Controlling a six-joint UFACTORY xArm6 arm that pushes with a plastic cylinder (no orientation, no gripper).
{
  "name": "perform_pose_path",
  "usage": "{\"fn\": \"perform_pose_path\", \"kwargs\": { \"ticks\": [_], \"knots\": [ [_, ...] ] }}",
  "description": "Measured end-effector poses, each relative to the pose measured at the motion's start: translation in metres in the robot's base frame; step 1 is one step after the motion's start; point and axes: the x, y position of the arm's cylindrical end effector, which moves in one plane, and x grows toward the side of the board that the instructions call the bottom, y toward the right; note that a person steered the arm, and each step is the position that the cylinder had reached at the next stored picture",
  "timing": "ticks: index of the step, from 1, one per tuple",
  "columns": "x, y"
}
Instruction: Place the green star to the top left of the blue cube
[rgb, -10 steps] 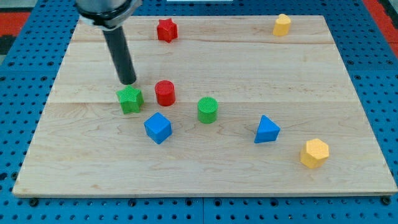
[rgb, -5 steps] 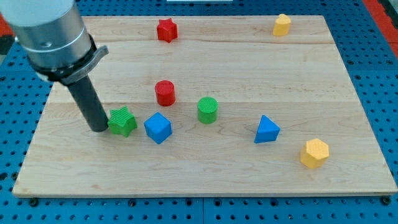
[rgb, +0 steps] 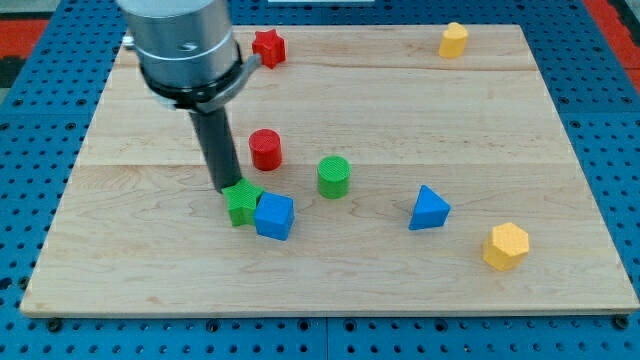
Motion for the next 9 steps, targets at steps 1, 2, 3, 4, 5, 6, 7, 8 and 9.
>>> {"fn": "perform_pose_path", "kwargs": {
  "ticks": [1, 2, 3, 4, 5, 6, 7, 8, 9],
  "knots": [
    [0.0, 0.032],
    [0.0, 0.061],
    [0.006, 0.082],
    [0.016, 0.088],
    [0.017, 0.073],
    [0.02, 0.068],
    [0.02, 0.068],
    [0.02, 0.057],
    [0.02, 0.049]
  ]
}}
